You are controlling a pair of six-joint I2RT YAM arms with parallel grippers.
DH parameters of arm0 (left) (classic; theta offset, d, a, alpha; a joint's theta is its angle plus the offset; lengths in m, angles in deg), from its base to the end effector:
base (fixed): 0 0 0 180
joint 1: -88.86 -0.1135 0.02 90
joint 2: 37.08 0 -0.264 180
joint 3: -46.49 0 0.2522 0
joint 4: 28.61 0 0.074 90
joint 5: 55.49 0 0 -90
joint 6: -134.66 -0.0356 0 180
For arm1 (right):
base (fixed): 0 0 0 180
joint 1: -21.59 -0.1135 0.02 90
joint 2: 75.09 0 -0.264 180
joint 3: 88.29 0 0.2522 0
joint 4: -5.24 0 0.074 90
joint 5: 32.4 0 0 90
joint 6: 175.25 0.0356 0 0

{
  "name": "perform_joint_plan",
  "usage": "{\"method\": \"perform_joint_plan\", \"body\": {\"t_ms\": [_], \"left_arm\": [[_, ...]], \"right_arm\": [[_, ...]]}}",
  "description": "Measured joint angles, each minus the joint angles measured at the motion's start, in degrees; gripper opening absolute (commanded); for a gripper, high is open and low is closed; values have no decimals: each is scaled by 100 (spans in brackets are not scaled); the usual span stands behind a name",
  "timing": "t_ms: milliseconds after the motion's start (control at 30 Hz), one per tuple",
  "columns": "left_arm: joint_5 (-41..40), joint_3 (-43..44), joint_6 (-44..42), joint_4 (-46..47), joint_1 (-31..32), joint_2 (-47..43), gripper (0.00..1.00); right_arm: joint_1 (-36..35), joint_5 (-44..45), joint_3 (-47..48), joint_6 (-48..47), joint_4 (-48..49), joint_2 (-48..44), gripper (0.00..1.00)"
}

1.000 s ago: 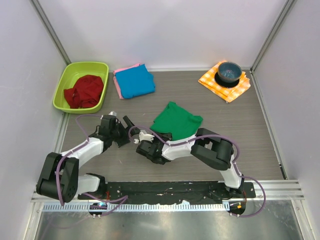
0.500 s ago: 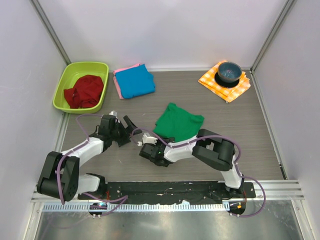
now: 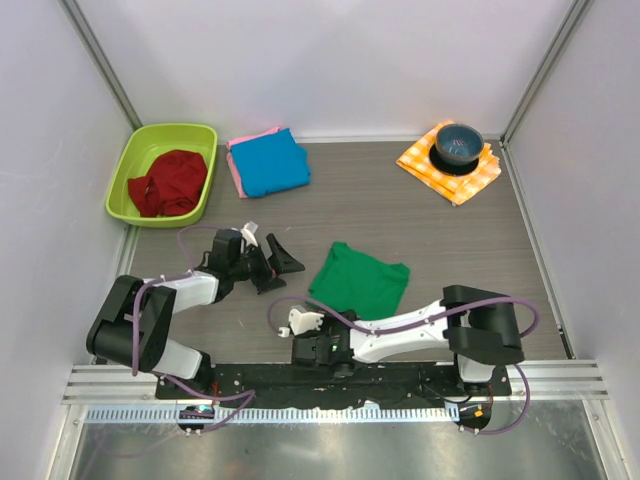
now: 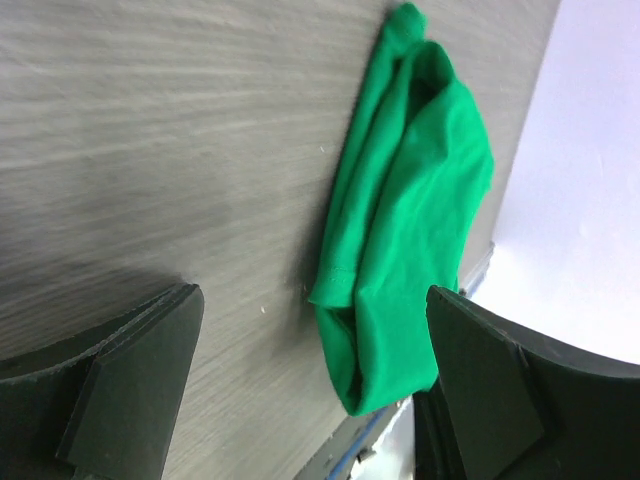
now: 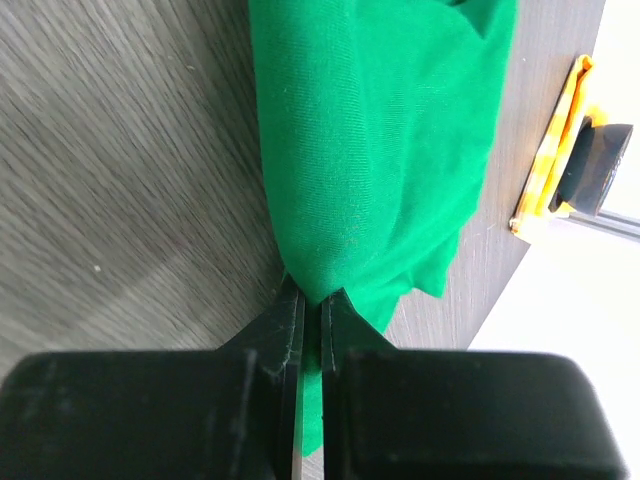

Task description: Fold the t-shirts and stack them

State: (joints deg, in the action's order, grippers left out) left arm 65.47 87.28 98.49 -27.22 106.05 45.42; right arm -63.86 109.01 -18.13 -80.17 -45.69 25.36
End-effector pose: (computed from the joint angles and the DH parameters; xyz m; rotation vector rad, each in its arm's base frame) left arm 0.2368 -0.0924 0.1398 -0.4737 2.4339 -1.2158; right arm 0.0516 0.2972 0.1508 -1.4319 1.8283 -0.6597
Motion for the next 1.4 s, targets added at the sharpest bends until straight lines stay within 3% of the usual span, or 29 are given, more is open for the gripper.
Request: {"method": "perform_joint_plan", "body": {"t_ms": [367,600,900,1400], "left_arm": [[1202,-422,612,1357,570,581,100],[2076,-588,1613,3528,684,1814,100],[2400,-219,2691,6039,892,3204,100],[2350,83,3176,6843,1449,3733,100]], "right_arm": [[-63,37,166,420,-885,-551,1],[-81,37,166,511,-1040,-557,1],[-144,63,181,544,-1119,-557,1],[-151,348,190,428,-1047,-704,1]]}}
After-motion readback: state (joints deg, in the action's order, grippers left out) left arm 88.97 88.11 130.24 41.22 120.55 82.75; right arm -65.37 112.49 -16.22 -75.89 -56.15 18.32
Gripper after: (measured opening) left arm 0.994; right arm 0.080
